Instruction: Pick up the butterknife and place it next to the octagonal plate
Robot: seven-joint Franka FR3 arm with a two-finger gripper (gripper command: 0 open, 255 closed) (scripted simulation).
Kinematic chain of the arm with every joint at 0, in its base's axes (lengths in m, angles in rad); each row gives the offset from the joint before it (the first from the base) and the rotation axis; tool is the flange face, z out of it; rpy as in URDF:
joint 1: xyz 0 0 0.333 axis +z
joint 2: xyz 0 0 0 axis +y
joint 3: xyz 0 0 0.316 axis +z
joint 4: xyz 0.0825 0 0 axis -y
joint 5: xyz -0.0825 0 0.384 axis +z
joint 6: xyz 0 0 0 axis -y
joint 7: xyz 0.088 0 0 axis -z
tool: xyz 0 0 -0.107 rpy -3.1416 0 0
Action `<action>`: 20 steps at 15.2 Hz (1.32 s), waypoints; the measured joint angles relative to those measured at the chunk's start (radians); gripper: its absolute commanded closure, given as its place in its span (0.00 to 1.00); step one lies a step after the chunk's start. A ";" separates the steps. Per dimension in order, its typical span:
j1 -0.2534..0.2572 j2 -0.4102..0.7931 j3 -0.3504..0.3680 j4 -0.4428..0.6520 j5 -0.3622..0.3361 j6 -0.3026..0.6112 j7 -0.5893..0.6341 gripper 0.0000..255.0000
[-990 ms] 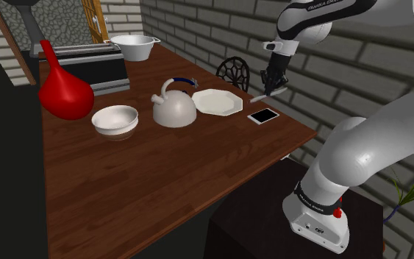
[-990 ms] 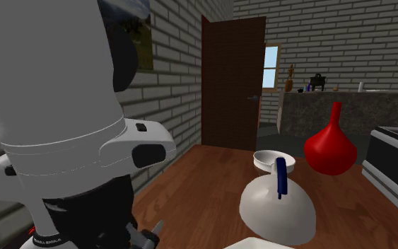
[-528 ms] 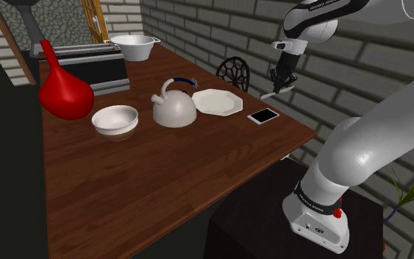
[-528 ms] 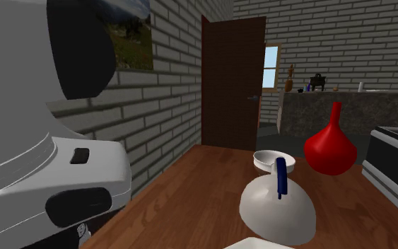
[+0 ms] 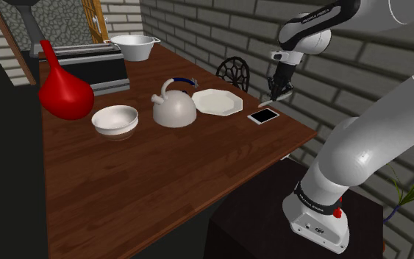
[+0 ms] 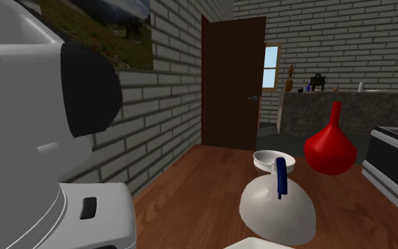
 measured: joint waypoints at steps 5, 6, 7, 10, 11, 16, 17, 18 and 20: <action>0.008 0.039 -0.024 -0.039 0.017 0.073 -0.026 1.00; 0.012 0.052 -0.030 -0.046 0.024 0.090 -0.032 1.00; 0.014 0.060 -0.034 -0.051 0.028 0.101 -0.037 1.00; 0.015 0.065 -0.037 -0.060 0.031 0.115 -0.041 1.00; 0.015 0.066 -0.037 -0.060 0.031 0.116 -0.042 1.00; 0.015 0.066 -0.038 -0.061 0.031 0.117 -0.042 0.00; 0.015 0.066 -0.038 -0.061 0.031 0.117 -0.042 0.00; 0.015 0.066 -0.038 -0.061 0.031 0.117 -0.042 0.00; 0.015 0.066 -0.038 -0.061 0.031 0.117 -0.042 0.00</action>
